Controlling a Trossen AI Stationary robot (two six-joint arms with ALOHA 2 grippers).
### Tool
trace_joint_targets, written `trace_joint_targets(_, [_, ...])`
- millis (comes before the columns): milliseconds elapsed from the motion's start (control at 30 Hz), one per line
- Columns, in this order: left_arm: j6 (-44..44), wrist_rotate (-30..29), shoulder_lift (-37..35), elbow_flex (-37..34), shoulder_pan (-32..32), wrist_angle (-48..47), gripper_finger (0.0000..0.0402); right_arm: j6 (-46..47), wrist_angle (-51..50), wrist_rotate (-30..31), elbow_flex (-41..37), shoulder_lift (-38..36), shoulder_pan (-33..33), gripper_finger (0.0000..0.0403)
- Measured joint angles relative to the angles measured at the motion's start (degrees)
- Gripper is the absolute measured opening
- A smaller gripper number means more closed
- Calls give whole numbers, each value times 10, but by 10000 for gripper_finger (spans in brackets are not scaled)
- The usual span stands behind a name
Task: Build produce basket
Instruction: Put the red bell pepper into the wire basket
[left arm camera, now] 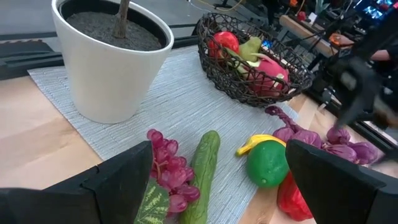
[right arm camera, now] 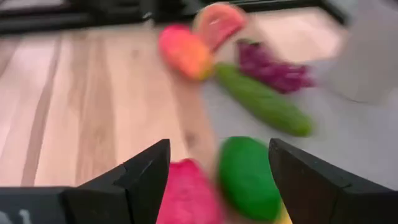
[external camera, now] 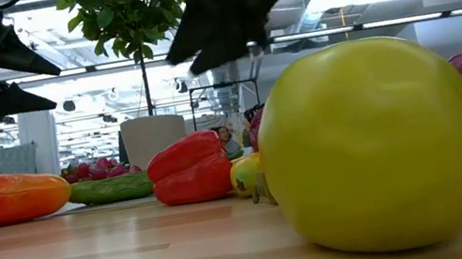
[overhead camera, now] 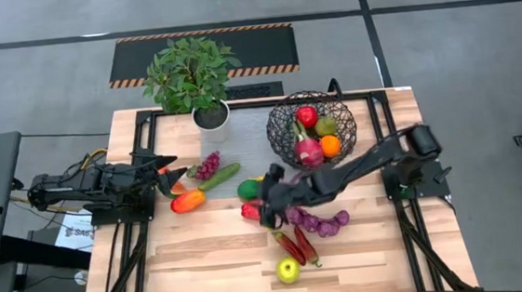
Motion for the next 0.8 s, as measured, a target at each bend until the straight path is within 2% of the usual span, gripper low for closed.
trace_joint_targets(100, [-1, 1, 0, 0, 0, -2, 355, -37, 64, -10, 0, 46, 7, 292])
trace_joint_targets(233, [-4, 2, 0, 0, 0, -6, 355, -33, 93, -14, 0, 86, 7, 292])
trace_joint_targets(800, [-9, 1, 0, 0, 0, -14, 355, 14, -3, -38, 1, 96, 5, 293])
